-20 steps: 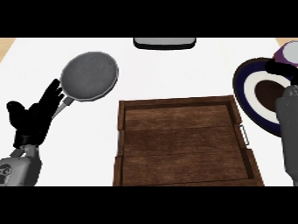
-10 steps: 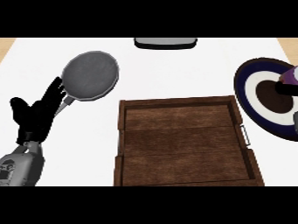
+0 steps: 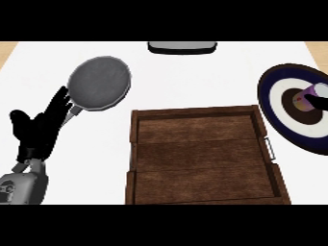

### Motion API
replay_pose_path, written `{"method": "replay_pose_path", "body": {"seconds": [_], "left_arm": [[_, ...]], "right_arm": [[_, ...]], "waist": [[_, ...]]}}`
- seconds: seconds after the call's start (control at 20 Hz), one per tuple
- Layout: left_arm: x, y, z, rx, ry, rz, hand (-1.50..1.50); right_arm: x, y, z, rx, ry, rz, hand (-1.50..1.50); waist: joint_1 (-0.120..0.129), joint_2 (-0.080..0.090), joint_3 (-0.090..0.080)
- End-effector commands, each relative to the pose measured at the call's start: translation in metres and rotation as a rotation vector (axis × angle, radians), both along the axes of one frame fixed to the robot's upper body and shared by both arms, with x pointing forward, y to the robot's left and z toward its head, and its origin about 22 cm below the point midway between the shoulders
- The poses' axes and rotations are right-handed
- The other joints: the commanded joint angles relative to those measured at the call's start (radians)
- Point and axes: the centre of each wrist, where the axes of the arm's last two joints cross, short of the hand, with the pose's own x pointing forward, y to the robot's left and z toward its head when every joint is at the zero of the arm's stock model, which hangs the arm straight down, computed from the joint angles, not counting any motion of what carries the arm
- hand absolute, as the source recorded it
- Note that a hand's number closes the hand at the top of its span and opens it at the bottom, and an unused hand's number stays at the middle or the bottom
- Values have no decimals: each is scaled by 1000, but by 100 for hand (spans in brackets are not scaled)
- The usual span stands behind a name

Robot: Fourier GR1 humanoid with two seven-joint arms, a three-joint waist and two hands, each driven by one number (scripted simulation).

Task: Pick the can from the tray and place it in the plate

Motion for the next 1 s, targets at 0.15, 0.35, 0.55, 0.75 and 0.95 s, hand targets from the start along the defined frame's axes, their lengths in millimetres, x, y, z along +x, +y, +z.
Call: {"method": "replay_pose_path", "body": {"seconds": [0.15,0.35,0.55,0.75,0.95], "left_arm": [[-4,2,-4,3,10,-1,0],[-11,17,-6,-3,4,25,0],[4,13,-12,-7,20,26,0],[-2,5,-10,7,5,15,0],[3,9,-15,-3,5,-2,0]], "right_arm": [[6,26,30,-47,-406,153,-150],[-16,24,48,96,-499,109,-150],[-11,15,57,358,-510,156,-150],[-52,-16,49,417,-554,198,-150],[-60,-35,29,367,-587,184,-150]], "waist": [[-16,-8,0],[-26,-12,-2],[-28,-5,-2],[-20,-5,-1],[-7,-1,-1]]}}
